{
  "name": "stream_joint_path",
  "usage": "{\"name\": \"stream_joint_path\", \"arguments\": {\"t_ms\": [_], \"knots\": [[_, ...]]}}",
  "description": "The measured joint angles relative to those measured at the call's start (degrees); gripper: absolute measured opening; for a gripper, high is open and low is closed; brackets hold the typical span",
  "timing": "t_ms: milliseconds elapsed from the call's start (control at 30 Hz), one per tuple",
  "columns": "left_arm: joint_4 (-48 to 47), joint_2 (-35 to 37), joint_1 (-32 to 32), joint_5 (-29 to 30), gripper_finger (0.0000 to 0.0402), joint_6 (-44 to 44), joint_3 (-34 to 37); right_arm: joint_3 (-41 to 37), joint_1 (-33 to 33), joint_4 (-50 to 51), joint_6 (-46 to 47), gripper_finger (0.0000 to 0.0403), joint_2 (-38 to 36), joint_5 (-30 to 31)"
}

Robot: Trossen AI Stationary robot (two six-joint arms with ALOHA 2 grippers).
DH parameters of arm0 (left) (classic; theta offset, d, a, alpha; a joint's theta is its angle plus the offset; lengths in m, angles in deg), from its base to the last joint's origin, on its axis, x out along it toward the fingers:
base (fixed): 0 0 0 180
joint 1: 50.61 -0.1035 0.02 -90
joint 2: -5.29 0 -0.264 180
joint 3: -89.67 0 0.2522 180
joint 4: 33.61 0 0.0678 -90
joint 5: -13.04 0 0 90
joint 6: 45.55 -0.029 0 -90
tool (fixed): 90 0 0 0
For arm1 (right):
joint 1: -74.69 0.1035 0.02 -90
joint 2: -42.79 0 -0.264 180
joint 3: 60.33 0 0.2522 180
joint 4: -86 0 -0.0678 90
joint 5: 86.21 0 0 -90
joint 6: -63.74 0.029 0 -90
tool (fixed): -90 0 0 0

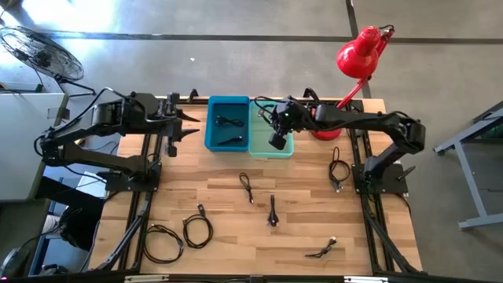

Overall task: Pick & Place USB Port
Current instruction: Put the black USB cable into the green bin

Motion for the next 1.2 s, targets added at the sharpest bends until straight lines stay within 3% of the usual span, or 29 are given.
{"name": "stream_joint_path", "arguments": {"t_ms": [200, 433, 900, 1200], "knots": [[-1.8, -2.2, 0.0, 0.0, 0.0118, 0.0, 0.0, 0.0, -2.8, 0.4, 1.4, 0.0003, 6.3, -6.0], [-4.1, -3.7, 0.0, -0.2, 0.0118, 0.0, 0.0, 0.0, -4.2, 0.1, 2.8, 0.0006, 10.6, -6.3], [-7.4, -3.8, 0.0, -1.4, 0.0117, 2.5, 0.0, 0.2, -4.2, -5.8, 3.9, 0.0156, 9.3, -6.4], [-7.8, -3.9, 0.0, -1.2, 0.0117, 1.5, 0.0, 8.1, -3.0, 8.5, 4.3, 0.0189, -2.0, -11.1]]}}
